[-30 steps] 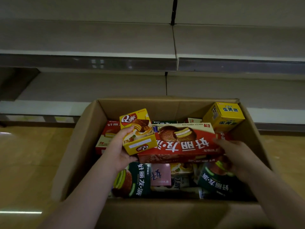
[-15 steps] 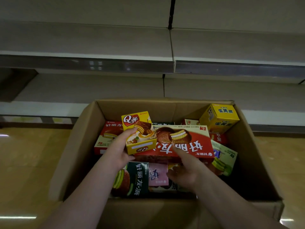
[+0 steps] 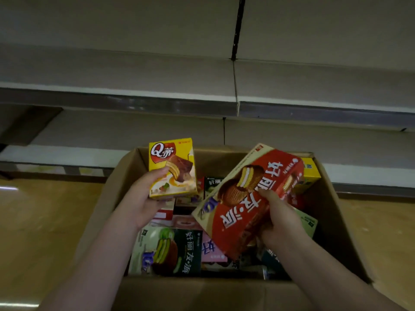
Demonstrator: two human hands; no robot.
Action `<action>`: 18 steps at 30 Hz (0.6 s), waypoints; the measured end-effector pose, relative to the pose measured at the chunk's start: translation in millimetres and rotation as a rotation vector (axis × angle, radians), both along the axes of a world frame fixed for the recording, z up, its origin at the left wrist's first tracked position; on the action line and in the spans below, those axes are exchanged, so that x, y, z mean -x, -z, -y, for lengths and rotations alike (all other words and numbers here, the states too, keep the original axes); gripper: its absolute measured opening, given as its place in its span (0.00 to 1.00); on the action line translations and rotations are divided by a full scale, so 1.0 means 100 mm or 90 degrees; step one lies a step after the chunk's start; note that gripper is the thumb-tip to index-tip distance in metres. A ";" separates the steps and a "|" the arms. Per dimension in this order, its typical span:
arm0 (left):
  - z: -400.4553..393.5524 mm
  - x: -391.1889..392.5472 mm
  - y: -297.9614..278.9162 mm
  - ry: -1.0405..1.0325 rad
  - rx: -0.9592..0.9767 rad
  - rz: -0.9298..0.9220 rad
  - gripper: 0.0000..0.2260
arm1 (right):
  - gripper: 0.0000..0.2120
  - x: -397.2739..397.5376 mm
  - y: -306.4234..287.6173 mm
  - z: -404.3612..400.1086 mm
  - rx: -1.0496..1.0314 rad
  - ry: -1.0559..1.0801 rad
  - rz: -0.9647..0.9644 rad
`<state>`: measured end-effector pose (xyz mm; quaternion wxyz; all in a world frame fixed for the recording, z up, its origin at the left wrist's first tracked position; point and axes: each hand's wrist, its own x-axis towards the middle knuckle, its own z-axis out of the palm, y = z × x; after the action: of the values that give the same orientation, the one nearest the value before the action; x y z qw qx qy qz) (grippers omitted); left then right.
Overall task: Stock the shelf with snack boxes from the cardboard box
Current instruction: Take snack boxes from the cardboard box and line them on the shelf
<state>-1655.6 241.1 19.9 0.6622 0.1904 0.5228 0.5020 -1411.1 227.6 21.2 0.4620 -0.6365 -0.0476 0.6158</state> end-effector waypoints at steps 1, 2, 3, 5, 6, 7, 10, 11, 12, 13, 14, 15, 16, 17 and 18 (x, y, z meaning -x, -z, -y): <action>0.02 0.00 -0.05 0.012 -0.024 0.018 0.20 | 0.17 -0.01 -0.09 0.00 -0.019 -0.012 0.022; 0.02 -0.02 -0.09 0.032 -0.034 0.038 0.28 | 0.17 0.00 -0.19 -0.03 -0.039 -0.024 0.044; 0.02 -0.06 -0.19 0.057 -0.023 0.060 0.34 | 0.17 -0.02 -0.36 -0.05 -0.036 -0.039 0.065; 0.07 -0.14 -0.34 0.073 -0.022 0.105 0.35 | 0.15 0.00 -0.64 -0.10 -0.039 -0.075 0.075; 0.09 -0.18 -0.46 0.070 -0.014 0.120 0.34 | 0.13 0.00 -0.83 -0.13 -0.036 -0.095 0.078; 0.11 -0.23 -0.62 0.063 -0.010 0.132 0.33 | 0.12 0.00 -1.03 -0.16 -0.032 -0.114 0.081; 0.22 -0.26 -1.32 0.051 -0.018 0.181 0.29 | 0.11 -0.02 -1.86 -0.20 -0.022 -0.169 0.086; 0.25 -0.24 -1.55 0.056 -0.013 0.193 0.29 | 0.11 -0.03 -2.11 -0.21 -0.026 -0.187 0.089; 0.28 -0.23 -1.77 0.053 -0.010 0.206 0.31 | 0.11 -0.03 -2.34 -0.21 -0.035 -0.206 0.090; 0.29 -0.19 -2.08 0.053 -0.006 0.206 0.35 | 0.13 -0.02 -2.66 -0.23 -0.041 -0.226 0.091; 0.31 -0.18 -2.33 0.048 -0.006 0.208 0.39 | 0.14 0.00 -2.90 -0.22 -0.049 -0.241 0.086; 0.32 -0.15 -2.67 0.043 -0.013 0.206 0.40 | 0.15 0.04 -3.23 -0.22 -0.056 -0.251 0.083; 0.32 -0.14 -2.95 0.042 -0.028 0.211 0.38 | 0.16 0.07 -3.48 -0.22 -0.068 -0.257 0.082; 0.32 -0.15 -3.23 0.039 -0.046 0.215 0.35 | 0.16 0.11 -3.73 -0.21 -0.083 -0.259 0.081; 0.33 -0.16 -3.54 0.032 -0.072 0.224 0.32 | 0.18 0.15 -4.01 -0.21 -0.095 -0.262 0.077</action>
<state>-1639.9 208.4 374.0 0.7439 0.1500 0.3650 0.5393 -1426.1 248.4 421.8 0.3690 -0.6131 -0.2497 0.6523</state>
